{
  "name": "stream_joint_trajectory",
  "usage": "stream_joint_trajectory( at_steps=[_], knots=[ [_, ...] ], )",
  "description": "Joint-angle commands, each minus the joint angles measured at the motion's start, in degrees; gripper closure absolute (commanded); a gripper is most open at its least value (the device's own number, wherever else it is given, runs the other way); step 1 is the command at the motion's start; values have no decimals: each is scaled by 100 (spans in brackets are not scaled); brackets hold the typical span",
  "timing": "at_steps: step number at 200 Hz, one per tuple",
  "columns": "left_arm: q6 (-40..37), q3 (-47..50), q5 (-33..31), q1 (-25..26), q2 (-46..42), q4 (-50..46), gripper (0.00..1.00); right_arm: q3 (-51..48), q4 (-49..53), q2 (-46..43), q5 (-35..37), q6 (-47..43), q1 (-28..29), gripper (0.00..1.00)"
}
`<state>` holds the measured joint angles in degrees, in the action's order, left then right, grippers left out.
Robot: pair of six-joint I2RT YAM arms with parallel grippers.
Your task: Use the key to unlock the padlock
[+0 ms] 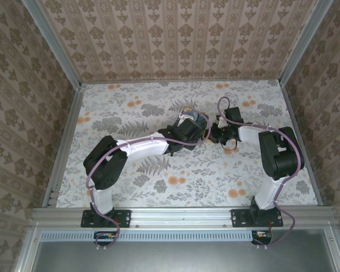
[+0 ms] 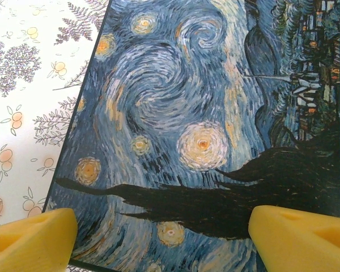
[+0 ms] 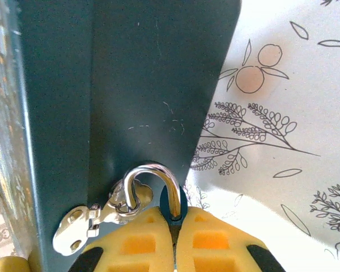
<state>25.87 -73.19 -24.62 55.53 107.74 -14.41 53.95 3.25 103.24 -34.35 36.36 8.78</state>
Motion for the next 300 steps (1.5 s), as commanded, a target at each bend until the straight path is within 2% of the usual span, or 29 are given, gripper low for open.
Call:
stream_joint_trajectory(
  at_steps=[1,30,54,105,163,203,232,300],
  knots=[
    [-346,357,463,79,599,-1380,8,396,404,148,-13,-195,-166,100],
    [-354,344,482,73,616,-1380,9,1100,1450,439,205,-725,-166,100],
    [-368,323,480,72,631,-1381,9,1273,1605,529,289,-803,-174,100],
    [-390,271,502,78,695,-1407,9,1520,1454,739,-325,-733,-182,100],
    [-371,283,544,73,725,-1397,10,1248,-131,866,-740,884,-385,100],
    [-347,302,552,47,695,-1380,9,1375,381,735,-426,592,-403,100],
    [-328,269,660,-107,695,-1337,9,988,371,371,-145,536,-522,100],
    [-664,79,753,-600,449,-1309,7,-449,-276,-670,-142,706,-580,100]
  ],
)
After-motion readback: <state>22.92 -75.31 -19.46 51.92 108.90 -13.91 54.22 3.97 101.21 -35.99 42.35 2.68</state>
